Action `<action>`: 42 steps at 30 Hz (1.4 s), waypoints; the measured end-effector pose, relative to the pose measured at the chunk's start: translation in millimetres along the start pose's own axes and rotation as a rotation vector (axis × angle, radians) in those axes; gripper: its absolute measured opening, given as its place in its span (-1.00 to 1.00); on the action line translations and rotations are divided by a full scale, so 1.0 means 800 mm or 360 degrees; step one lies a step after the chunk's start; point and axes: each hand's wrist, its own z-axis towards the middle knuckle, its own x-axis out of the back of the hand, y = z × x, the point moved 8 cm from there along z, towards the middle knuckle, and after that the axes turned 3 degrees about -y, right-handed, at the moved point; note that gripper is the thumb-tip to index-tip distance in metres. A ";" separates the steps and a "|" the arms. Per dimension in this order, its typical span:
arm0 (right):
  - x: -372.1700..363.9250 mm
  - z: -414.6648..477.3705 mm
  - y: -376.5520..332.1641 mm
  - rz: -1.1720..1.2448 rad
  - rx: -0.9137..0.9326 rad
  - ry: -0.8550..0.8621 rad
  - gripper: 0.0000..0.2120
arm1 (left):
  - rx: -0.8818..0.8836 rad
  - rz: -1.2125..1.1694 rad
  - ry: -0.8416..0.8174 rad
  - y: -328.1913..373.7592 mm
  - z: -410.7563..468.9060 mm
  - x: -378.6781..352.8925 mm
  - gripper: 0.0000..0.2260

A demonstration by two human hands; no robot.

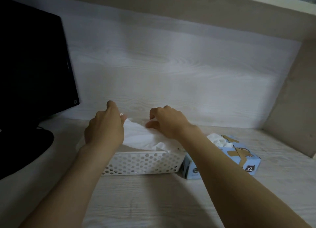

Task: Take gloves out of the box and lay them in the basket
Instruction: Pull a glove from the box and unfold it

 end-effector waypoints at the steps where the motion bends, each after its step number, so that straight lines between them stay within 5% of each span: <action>1: -0.004 0.004 -0.004 0.0010 0.0021 -0.0046 -0.65 | 0.0024 0.0068 -0.0041 -0.002 0.000 -0.002 -0.78; 8: -0.014 0.021 -0.017 -0.0109 0.0055 -0.0069 -0.58 | 0.0086 0.0439 -0.0221 -0.019 0.006 -0.016 -0.52; 12: 0.002 0.016 -0.020 -0.0046 0.0085 0.0041 -0.63 | 0.0052 0.0482 -0.0195 -0.013 0.005 -0.013 -0.57; 16: 0.001 -0.011 -0.035 0.0311 0.0158 -0.0468 -0.42 | -0.0393 0.0350 -0.0087 0.008 0.013 -0.012 -0.66; 19: -0.016 -0.035 -0.038 0.0139 0.0127 -0.0859 -0.19 | -0.0348 0.0097 -0.0319 0.002 0.014 -0.028 -0.78; 22: -0.038 -0.038 -0.037 0.0051 0.0094 -0.0958 -0.17 | -0.0276 0.0129 -0.0581 -0.007 0.013 -0.049 -0.91; 29: -0.058 -0.042 -0.037 0.0115 0.0045 -0.0968 -0.32 | -0.0219 0.0150 -0.0908 -0.017 0.012 -0.072 -0.50; 34: -0.039 -0.043 -0.030 0.0152 0.0104 -0.0738 -0.24 | -0.0399 0.0277 -0.0533 0.005 0.011 -0.045 -0.88; 36: -0.022 -0.046 -0.019 0.0292 0.0100 -0.0586 -0.23 | -0.0494 0.0183 -0.0272 0.026 0.005 -0.026 -0.84; 42: 0.025 -0.072 0.016 0.0439 0.0152 0.0202 -0.73 | -0.0802 0.0000 0.0068 0.103 -0.051 -0.012 -0.84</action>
